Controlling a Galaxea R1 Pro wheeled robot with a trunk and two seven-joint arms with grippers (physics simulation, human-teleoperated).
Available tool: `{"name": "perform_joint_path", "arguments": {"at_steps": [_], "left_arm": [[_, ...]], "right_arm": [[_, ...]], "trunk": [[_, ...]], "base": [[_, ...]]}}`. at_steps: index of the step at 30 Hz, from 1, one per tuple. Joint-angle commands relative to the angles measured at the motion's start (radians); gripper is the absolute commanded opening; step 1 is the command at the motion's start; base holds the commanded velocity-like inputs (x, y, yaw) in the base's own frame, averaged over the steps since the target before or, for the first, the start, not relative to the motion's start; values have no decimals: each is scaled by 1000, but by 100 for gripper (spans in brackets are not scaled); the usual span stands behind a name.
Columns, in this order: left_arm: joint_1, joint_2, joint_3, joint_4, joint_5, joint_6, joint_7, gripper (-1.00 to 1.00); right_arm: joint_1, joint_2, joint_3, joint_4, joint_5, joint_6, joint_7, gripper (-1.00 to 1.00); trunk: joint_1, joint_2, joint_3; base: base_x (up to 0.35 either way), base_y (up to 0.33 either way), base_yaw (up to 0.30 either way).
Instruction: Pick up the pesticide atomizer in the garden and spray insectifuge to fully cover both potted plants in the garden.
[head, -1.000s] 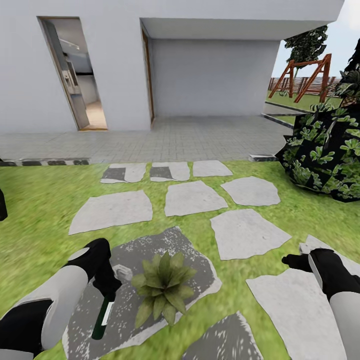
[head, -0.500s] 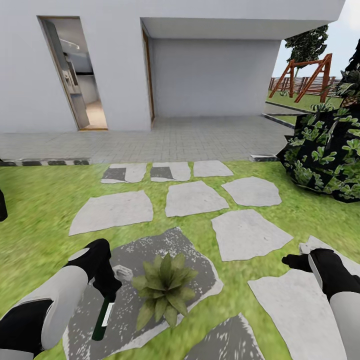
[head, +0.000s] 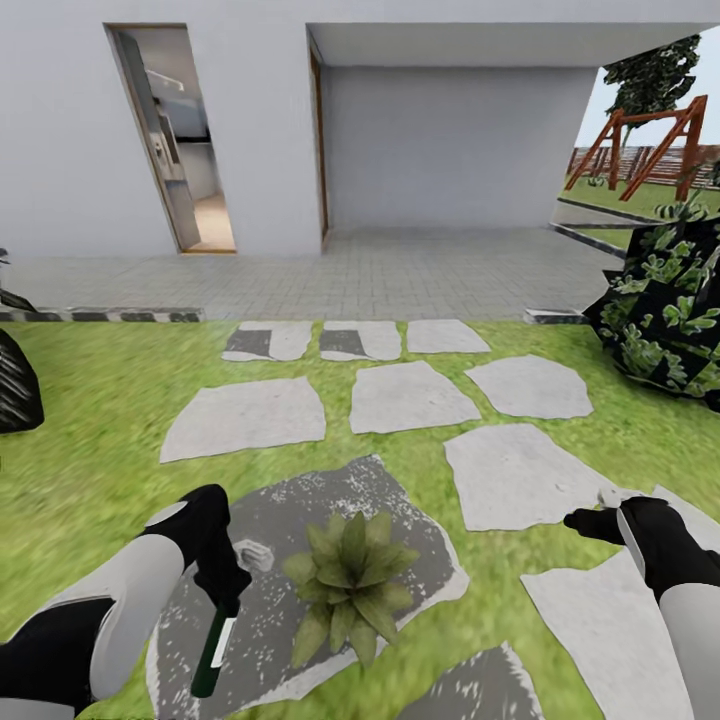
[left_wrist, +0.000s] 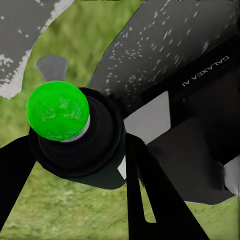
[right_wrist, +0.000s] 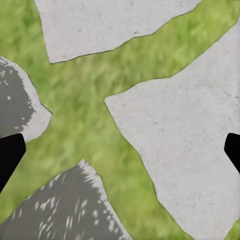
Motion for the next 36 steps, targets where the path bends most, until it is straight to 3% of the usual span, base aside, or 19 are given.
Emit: {"name": "perform_joint_path", "arguments": {"at_steps": [1, 14, 17, 21, 25, 36], "left_arm": [[0, -5, 7, -1, -12, 7, -7, -100], [0, -18, 7, -8, -12, 8, -11, -100], [0, -13, 12, -7, -12, 8, -12, -100], [0, 21, 15, -8, -14, 9, -12, -100], [0, 32, 16, -11, -14, 12, -13, -100], [0, 24, 10, -11, -16, 14, -15, -100]], "right_arm": [[-1, 0, -3, -1, 10, 4, 9, 100], [-1, 0, -8, -1, 9, 4, 10, 100], [-1, 0, -7, -1, 9, 4, 10, 100], [-1, 0, -7, -2, 10, 4, 10, 100], [-1, 0, -7, -2, 10, 4, 9, 100], [-1, 0, -8, -2, 10, 4, 9, 100]], "trunk": [[0, 0, -1], [0, 0, -9], [0, 0, -12], [0, 0, -13], [0, 0, -13], [0, 0, -27]], "base": [[1, 1, 37], [0, 0, -136], [0, 0, -95], [0, 0, -12], [0, 0, -1], [0, 0, 0]]}}
